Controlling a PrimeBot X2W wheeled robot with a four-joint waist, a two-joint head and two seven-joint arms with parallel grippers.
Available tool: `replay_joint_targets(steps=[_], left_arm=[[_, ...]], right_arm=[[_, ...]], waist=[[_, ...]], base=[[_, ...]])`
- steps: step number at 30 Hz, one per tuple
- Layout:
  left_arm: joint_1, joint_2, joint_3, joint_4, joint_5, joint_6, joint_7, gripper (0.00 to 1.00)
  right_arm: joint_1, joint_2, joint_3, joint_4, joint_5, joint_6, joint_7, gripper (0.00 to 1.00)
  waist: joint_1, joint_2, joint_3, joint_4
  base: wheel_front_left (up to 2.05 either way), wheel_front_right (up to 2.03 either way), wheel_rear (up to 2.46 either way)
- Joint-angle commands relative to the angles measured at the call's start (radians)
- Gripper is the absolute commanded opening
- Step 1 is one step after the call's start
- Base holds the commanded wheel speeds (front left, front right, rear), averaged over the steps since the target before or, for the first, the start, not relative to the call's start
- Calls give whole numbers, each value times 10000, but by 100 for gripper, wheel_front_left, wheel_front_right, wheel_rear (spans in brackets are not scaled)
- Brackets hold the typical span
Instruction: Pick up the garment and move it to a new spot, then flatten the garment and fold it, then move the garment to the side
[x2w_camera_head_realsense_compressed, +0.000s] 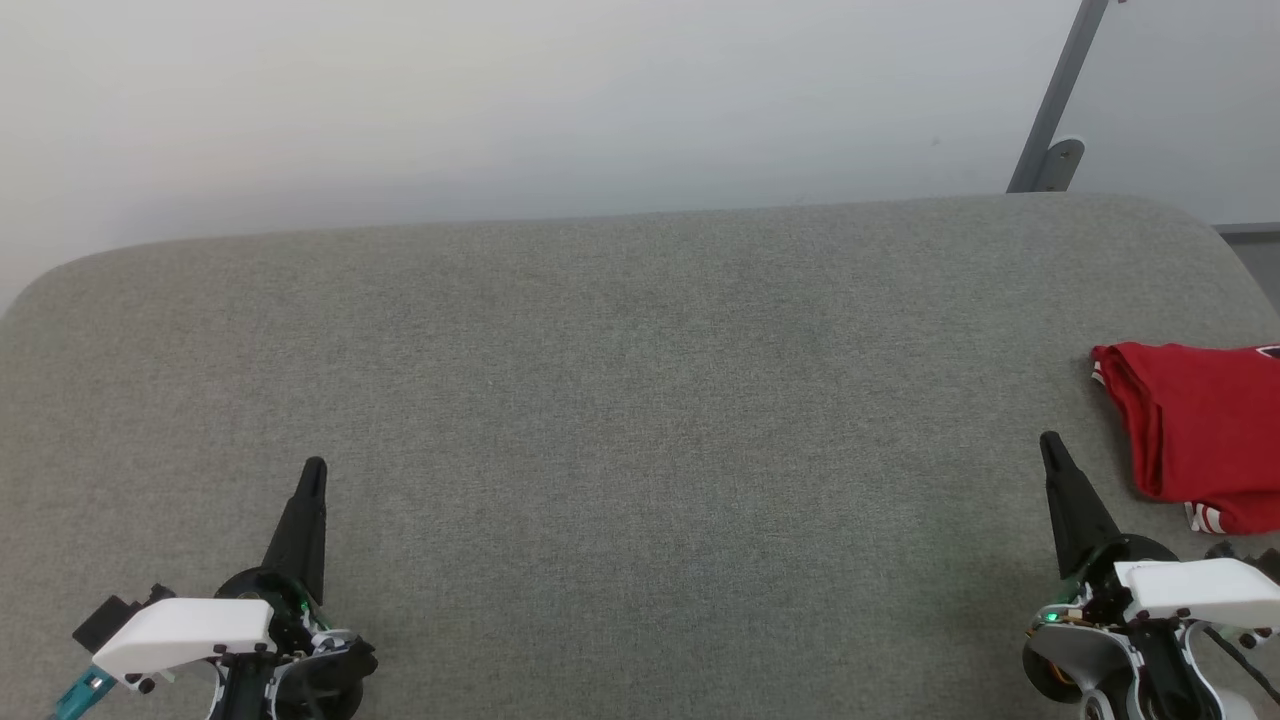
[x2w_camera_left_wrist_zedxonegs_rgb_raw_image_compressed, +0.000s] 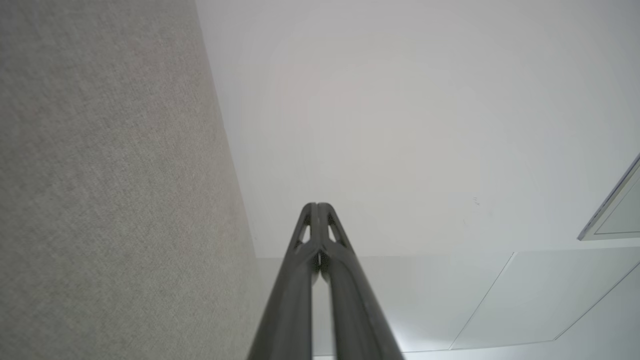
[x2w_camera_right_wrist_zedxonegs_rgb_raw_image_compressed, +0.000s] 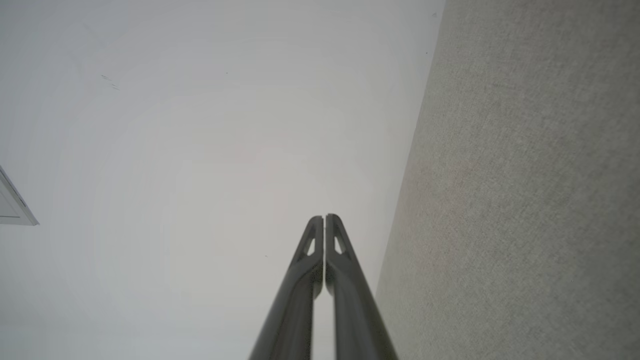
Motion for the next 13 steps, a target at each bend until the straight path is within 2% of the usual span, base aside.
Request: replay_joint_targets(steps=[1,13], left_arm=[[-132,-21,31,-3,22,-32,43,0],[-132,-26,39,-3,34,-32,48,0]], right_arm=[[-42,16,-3,22,41,0,13,0],[-41,16,-2,22,41,0,12,0]], waist=[[0,0,0,0],[0,0,0,0]], base=[[0,0,0],[0,0,0]])
